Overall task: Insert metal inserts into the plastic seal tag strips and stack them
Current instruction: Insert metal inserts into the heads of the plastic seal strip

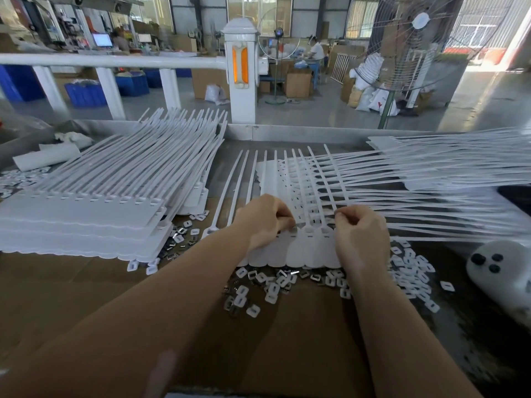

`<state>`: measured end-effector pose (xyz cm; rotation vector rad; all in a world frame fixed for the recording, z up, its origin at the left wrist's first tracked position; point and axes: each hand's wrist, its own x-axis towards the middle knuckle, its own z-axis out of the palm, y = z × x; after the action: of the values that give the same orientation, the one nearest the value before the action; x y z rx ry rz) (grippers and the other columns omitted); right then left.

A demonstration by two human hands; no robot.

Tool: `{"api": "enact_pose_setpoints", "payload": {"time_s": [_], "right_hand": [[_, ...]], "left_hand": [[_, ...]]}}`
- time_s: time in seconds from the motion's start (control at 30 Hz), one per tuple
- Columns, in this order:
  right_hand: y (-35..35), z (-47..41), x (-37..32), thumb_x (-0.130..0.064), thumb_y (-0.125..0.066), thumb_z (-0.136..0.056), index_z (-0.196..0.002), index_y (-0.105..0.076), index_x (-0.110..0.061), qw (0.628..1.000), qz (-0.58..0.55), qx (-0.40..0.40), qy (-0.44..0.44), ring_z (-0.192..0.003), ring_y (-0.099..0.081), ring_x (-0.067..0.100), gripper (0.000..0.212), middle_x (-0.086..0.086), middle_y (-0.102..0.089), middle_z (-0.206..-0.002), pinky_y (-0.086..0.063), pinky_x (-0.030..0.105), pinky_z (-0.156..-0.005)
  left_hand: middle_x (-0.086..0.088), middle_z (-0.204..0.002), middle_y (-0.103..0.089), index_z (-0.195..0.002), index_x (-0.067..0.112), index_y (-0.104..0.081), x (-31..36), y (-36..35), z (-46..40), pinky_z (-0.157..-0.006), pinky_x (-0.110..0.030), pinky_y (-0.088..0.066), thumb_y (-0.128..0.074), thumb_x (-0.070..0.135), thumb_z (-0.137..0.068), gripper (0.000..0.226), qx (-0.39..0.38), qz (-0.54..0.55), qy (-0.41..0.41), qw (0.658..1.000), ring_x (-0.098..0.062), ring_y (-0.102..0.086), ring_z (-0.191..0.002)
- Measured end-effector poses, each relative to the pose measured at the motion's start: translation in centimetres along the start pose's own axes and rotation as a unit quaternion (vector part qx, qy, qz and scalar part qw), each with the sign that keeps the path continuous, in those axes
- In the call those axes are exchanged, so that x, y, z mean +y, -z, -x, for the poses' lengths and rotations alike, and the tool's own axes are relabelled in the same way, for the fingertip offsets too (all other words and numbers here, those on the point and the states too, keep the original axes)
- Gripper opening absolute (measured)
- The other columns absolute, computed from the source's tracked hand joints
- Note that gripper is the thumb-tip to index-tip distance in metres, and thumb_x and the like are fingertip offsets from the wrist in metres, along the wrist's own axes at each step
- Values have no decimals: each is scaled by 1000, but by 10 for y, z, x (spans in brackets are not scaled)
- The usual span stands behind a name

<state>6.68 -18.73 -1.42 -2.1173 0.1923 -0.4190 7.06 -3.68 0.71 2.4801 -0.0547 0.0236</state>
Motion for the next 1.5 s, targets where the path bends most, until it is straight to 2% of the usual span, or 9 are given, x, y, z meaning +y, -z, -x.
{"api": "enact_pose_setpoints", "payload": {"time_s": [0.13,0.2,0.37,0.47,0.77,0.9,1.1,1.37,1.5], "right_hand": [[-1,0,-1,-23,-52,-93,-99,-61,-25,1000,3,-4,-10,-94,-56,17,11,-5,-58,-103,-44,46,-93],[0,1,-2,-23,-53,-93,-99,-62,-24,1000,4,-4,-9,-95,-56,16,11,-5,-58,-102,-44,45,-93],[1,1,-3,-22,-52,-92,-98,-63,-24,1000,-2,-10,-13,-95,-56,16,12,-2,-62,-106,-44,45,-94],[2,2,-3,-23,-52,-92,-99,-63,-23,1000,-3,-14,-13,-96,-56,17,13,-1,-62,-108,-43,45,-94],[3,3,-4,-22,-52,-93,-97,-63,-23,1000,-6,-16,-10,-95,-56,17,12,0,-62,-107,-42,46,-96],[2,3,-4,-22,-52,-92,-89,-58,-28,1000,-9,-15,-6,-93,-57,18,9,-1,-62,-105,-43,47,-95],[1,2,-3,-22,-52,-92,-99,-64,-21,1000,-6,-11,-7,-95,-56,17,14,0,-63,-106,-42,46,-95],[1,1,-3,-23,-53,-92,-97,-64,-22,1000,-9,-12,-11,-95,-56,18,13,0,-63,-105,-43,47,-94],[0,1,-3,-22,-52,-92,-96,-64,-24,1000,-5,-9,-13,-96,-55,17,12,-1,-62,-106,-43,46,-94]], "left_hand": [[17,-67,-59,-69,29,-64,1,4,-1,-60,-18,-40,-71,26,-80,14,-6,9,-10,1000,-2,-54,-69],[16,-67,-60,-67,29,-65,1,5,-2,-58,-17,-39,-75,25,-77,14,3,15,-10,1000,-1,-55,-68],[10,-73,-66,-80,20,-73,-4,4,0,-62,-15,-43,-72,21,-79,2,31,45,-12,998,-4,-58,-71],[9,-77,-66,-90,17,-73,-7,4,4,-74,-21,-48,-69,19,-83,9,40,46,-12,998,-4,-60,-74],[20,-79,-51,-95,21,-73,-7,5,15,-74,-18,-38,-67,20,-84,12,51,-22,-63,997,-3,-49,-74],[14,-87,-53,-97,23,-73,-5,5,16,-82,-23,-43,-65,22,-86,14,22,-72,-84,994,-8,-52,-85],[12,-89,-56,-96,21,-72,-8,5,18,-79,-20,-40,-64,20,-86,13,46,-16,-66,997,-7,-52,-85],[15,-87,-54,-91,24,-72,-2,5,26,-78,-20,-44,-66,22,-85,10,29,-44,-97,994,-5,-52,-81],[18,-83,-55,-77,33,-69,6,2,39,-70,-14,-38,-71,23,-79,10,-49,10,-132,990,4,-50,-74]]}}
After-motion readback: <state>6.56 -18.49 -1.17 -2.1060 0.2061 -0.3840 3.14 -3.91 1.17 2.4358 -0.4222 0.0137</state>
